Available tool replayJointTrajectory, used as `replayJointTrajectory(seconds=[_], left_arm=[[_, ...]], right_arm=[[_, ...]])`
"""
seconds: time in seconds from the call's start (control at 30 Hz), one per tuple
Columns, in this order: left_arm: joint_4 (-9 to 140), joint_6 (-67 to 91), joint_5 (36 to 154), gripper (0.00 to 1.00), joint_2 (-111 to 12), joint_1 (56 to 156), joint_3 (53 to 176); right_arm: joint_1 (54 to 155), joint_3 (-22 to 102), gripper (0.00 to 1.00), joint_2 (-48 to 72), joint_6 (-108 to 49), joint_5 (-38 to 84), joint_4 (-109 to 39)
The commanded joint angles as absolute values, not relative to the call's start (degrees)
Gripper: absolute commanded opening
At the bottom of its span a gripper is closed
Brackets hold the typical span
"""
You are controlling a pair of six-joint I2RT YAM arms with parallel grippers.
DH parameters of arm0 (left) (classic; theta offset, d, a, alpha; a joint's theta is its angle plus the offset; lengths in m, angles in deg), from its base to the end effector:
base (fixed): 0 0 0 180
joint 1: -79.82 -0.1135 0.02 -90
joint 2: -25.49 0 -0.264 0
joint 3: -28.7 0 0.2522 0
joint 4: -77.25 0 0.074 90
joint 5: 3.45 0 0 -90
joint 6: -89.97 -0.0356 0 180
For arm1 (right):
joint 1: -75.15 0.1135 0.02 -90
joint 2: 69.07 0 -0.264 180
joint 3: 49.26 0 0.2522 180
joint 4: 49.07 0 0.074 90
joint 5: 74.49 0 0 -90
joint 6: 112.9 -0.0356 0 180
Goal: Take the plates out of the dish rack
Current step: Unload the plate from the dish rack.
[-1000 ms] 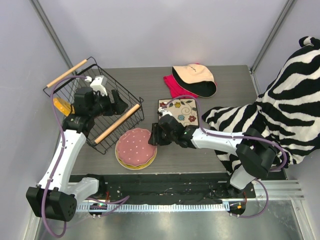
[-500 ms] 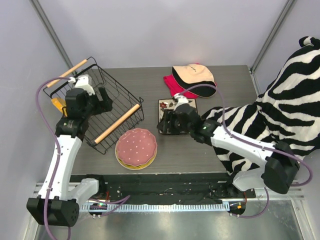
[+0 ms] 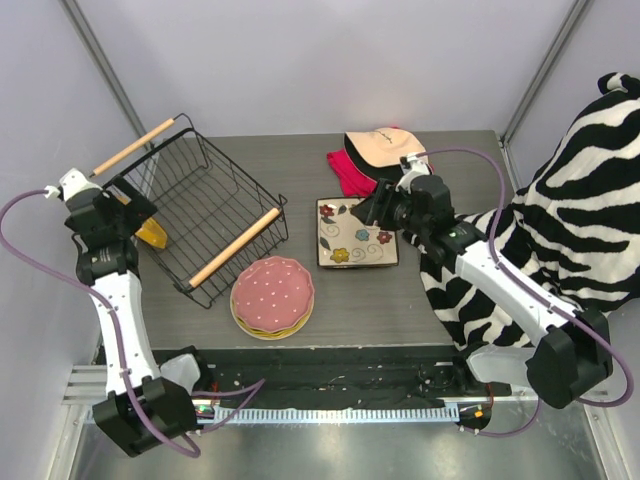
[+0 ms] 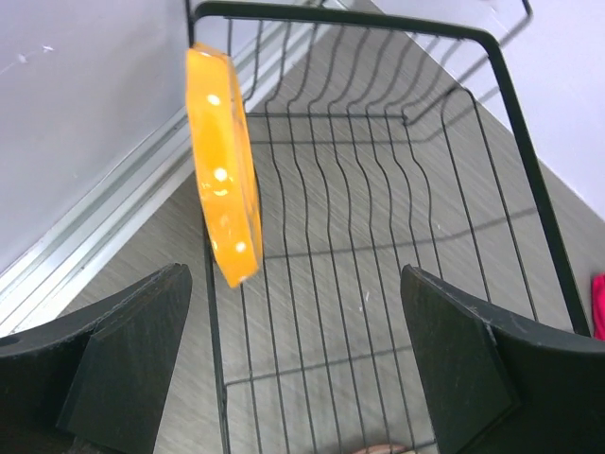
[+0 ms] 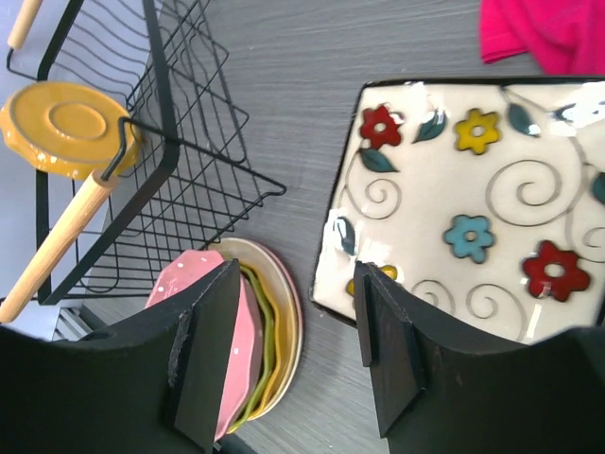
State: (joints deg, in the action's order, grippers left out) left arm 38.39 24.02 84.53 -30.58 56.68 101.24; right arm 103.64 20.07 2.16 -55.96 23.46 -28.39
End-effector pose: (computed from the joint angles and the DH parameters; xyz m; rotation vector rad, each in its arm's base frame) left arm 0.1980 0.0860 0.3623 -0.8062 1.7880 0.0241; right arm 0.2508 0.1417 0.3131 -0.0133 2.0576 0.8244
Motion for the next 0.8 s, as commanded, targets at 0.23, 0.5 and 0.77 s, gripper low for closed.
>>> replayJointTrajectory(seconds=[0.23, 0.5, 0.77], left_arm=[[48.63, 29.85, 84.62, 0.95, -37.08, 51.61, 100.03], [51.62, 31.25, 88.03, 0.93, -43.14, 48.53, 100.20], [54.87, 31.34, 89.80, 0.90, -49.20, 47.74, 101.08]], right_arm=[[95.19, 14.34, 0.59, -3.85, -55.15, 33.35, -34.43], [95.19, 13.72, 0.59, -3.94, -55.15, 33.88, -35.05], [95.10, 13.54, 0.59, -3.41, -55.24, 33.97, -35.05]])
